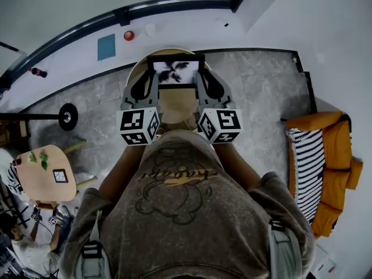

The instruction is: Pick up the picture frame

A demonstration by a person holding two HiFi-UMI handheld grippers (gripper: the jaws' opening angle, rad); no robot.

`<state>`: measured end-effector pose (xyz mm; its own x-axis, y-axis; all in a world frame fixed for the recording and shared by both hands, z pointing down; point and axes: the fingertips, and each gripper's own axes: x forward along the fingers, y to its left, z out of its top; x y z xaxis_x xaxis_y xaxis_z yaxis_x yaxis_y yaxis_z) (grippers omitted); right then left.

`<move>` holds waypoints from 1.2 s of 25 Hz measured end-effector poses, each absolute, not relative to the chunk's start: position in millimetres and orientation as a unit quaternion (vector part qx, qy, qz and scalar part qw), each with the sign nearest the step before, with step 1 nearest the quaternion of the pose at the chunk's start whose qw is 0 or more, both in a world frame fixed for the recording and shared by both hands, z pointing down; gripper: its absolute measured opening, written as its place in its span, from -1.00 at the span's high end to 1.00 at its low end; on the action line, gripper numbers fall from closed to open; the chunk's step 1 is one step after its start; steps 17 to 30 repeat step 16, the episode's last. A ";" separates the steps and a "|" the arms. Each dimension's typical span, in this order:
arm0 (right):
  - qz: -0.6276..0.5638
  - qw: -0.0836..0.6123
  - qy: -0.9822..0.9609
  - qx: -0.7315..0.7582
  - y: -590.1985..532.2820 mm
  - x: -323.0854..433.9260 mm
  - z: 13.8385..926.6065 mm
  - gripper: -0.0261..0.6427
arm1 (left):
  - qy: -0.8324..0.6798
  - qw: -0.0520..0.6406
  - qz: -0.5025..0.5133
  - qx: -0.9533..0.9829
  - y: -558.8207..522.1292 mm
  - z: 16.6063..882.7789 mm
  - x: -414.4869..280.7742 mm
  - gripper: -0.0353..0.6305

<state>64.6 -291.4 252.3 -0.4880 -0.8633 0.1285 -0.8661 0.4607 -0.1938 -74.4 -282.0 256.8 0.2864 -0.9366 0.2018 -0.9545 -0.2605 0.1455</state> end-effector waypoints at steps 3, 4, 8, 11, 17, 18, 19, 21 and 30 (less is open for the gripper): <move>0.121 0.007 -0.853 0.507 -289.5 66.7 255.9 0.67 | -0.595 0.118 0.040 0.794 -280.0 257.5 -72.3 0.65; 0.122 0.007 -0.853 0.508 -289.4 67.9 256.7 0.67 | -0.594 0.119 0.041 0.794 -280.0 258.0 -71.2 0.65; 0.127 0.008 -0.851 0.509 -288.1 69.5 258.4 0.67 | -0.593 0.122 0.044 0.795 -278.7 259.7 -69.6 0.65; 0.129 0.010 -0.851 0.510 -287.1 68.1 261.0 0.67 | -0.592 0.124 0.046 0.795 -277.7 262.1 -70.9 0.65; 0.131 0.013 -0.850 0.509 -289.4 66.8 265.6 0.67 | -0.593 0.128 0.048 0.793 -280.3 266.9 -72.2 0.65; 0.131 0.013 -0.850 0.509 -289.4 66.8 265.6 0.67 | -0.593 0.128 0.048 0.793 -280.3 266.9 -72.2 0.65; 0.131 0.013 -0.850 0.509 -289.4 66.8 265.6 0.67 | -0.593 0.128 0.048 0.793 -280.3 266.9 -72.2 0.65; 0.131 0.013 -0.850 0.509 -289.4 66.8 265.6 0.67 | -0.593 0.128 0.048 0.793 -280.3 266.9 -72.2 0.65; 0.131 0.013 -0.850 0.509 -289.4 66.8 265.6 0.67 | -0.593 0.128 0.048 0.793 -280.3 266.9 -72.2 0.65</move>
